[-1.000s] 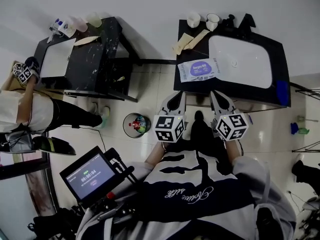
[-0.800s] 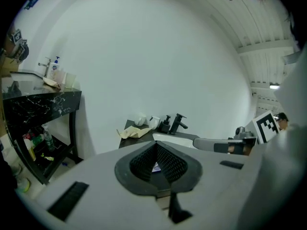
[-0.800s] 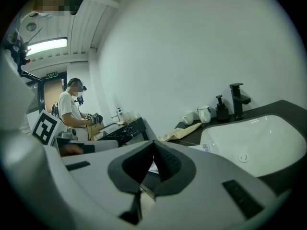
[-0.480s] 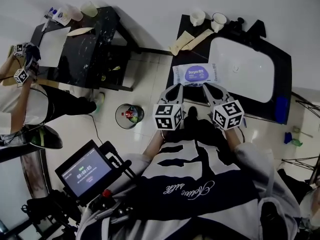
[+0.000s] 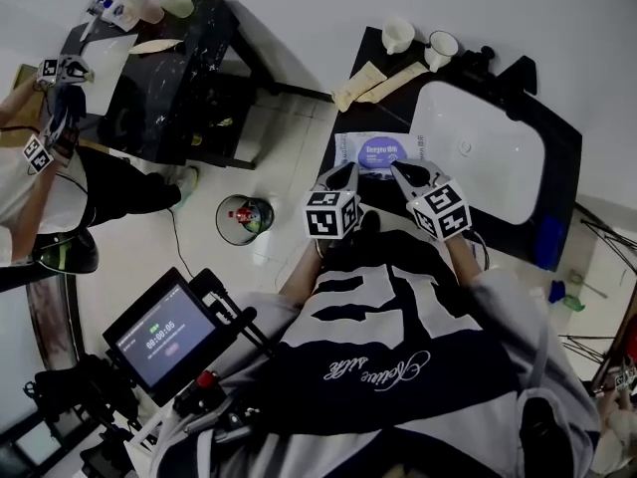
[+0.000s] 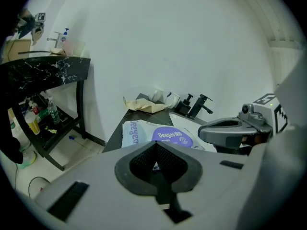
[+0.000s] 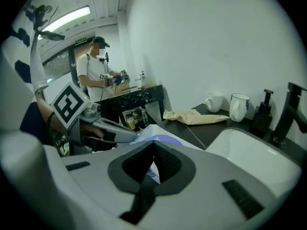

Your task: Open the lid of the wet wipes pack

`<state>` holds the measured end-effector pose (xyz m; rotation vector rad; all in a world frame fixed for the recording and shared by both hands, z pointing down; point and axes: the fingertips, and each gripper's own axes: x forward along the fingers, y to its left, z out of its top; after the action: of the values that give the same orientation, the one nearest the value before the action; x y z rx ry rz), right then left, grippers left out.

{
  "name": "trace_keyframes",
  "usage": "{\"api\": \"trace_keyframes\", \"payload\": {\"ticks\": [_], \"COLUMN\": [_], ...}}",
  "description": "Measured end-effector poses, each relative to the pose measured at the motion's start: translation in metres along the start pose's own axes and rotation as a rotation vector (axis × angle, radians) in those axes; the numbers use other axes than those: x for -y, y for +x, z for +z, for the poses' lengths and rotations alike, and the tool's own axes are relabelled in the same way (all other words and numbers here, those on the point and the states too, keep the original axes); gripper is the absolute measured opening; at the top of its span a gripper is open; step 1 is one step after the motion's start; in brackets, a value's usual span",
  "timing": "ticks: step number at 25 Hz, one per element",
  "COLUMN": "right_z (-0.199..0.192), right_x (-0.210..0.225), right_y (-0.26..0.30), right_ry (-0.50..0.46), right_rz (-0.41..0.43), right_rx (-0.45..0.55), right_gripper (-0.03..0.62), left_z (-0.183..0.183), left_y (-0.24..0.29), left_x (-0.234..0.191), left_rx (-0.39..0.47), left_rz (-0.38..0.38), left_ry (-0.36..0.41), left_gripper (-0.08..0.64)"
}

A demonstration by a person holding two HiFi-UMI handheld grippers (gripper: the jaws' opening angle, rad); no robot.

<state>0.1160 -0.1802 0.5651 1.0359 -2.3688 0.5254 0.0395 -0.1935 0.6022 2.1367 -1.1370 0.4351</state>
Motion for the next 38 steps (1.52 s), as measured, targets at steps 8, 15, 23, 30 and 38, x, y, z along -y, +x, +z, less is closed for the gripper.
{"api": "trace_keyframes", "payload": {"ticks": [8, 15, 23, 30, 38], "right_z": [-0.01, -0.011, -0.028, -0.032, -0.032], "right_x": [-0.003, -0.017, -0.02, -0.028, -0.023], "right_y": [0.016, 0.025, 0.037, 0.04, 0.043], "right_ry": [-0.176, -0.38, -0.665, -0.896, -0.705], "right_rz": [0.136, 0.22, 0.282, 0.295, 0.318], "right_rx": [-0.085, -0.178, -0.283, -0.359, -0.361], "right_gripper": [0.0, 0.063, 0.063, 0.063, 0.063], "left_z": [-0.016, -0.018, -0.027, -0.028, -0.031], "left_y": [0.016, 0.013, 0.016, 0.013, 0.017], "left_x": [0.001, 0.005, 0.001, 0.0, 0.001], "left_rx": [-0.075, -0.123, -0.183, -0.194, -0.201], "left_rz": [0.023, 0.032, 0.046, 0.026, 0.038], "left_ry": [0.012, 0.048, 0.075, 0.012, 0.061], "left_gripper": [-0.002, -0.002, -0.002, -0.002, -0.002]}}
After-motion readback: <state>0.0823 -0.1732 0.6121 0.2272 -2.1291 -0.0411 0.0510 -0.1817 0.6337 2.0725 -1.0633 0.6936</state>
